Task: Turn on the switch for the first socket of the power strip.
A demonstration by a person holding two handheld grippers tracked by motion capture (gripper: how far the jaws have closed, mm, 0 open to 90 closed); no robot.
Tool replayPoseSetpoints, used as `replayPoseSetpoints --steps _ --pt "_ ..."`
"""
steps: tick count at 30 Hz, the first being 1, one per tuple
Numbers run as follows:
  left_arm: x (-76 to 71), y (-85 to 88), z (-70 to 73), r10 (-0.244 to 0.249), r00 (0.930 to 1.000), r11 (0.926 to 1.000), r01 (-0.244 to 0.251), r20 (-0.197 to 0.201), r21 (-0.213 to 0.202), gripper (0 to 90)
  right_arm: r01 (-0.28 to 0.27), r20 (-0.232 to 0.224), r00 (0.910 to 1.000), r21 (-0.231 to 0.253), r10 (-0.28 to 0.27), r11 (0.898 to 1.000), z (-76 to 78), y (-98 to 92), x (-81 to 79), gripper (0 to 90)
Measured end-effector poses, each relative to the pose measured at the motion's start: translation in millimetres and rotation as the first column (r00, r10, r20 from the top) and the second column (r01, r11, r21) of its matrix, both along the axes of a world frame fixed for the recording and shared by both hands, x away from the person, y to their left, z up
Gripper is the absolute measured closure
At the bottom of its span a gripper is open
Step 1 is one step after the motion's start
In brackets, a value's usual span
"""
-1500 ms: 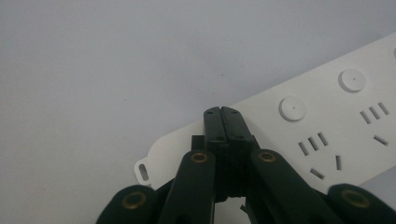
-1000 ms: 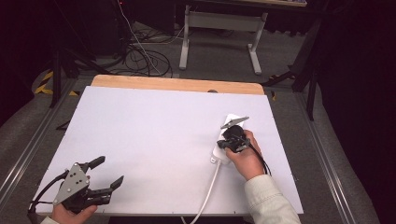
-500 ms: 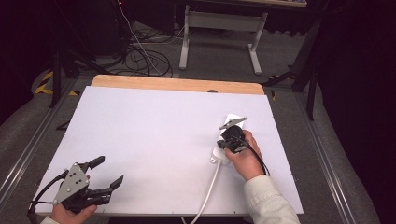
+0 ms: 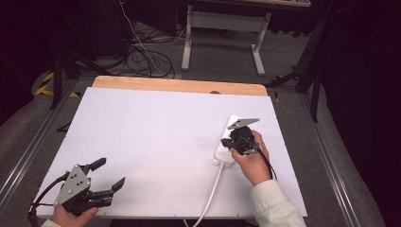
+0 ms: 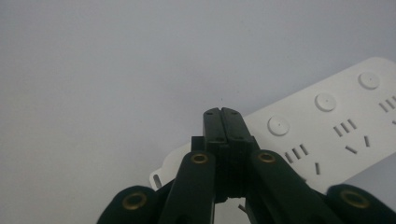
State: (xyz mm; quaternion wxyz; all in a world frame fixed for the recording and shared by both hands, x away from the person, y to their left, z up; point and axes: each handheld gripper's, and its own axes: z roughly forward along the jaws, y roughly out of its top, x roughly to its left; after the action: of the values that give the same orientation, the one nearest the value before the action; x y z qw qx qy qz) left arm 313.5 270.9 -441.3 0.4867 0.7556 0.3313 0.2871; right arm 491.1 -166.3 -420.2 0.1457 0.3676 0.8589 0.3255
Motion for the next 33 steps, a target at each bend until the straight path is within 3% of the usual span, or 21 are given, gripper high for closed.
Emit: replayPoseSetpoints --steps 10,21,22,24,33 --pt "0.3 0.7 0.2 0.003 1.0 1.0 -0.003 0.002 -0.004 17.4 -0.045 0.1 0.9942 0.055 0.04 0.997 33.7 -0.2 -13.3 90.0" --pt "0.0 1.5 0.5 0.008 0.9999 1.0 -0.008 0.007 -0.003 17.4 -0.059 0.128 0.9906 0.069 0.05 0.996 38.6 -0.9 -19.8 90.0" --pt "-0.3 1.8 0.6 0.008 1.0 1.0 -0.008 0.004 -0.005 17.4 -0.061 0.141 0.9888 0.079 0.049 0.995 40.6 -2.6 -22.2 82.6" --pt "-0.5 2.2 0.8 0.01 0.9999 0.9999 -0.01 0.002 -0.014 17.4 -0.066 0.145 0.9881 0.086 0.053 0.994 41.8 -4.1 -23.6 79.5" --pt "-0.2 3.6 1.5 0.011 0.9999 0.9999 -0.011 0.008 -0.01 17.3 -0.125 0.185 0.9777 0.133 0.1 0.983 52.5 -16.9 -42.5 48.7"
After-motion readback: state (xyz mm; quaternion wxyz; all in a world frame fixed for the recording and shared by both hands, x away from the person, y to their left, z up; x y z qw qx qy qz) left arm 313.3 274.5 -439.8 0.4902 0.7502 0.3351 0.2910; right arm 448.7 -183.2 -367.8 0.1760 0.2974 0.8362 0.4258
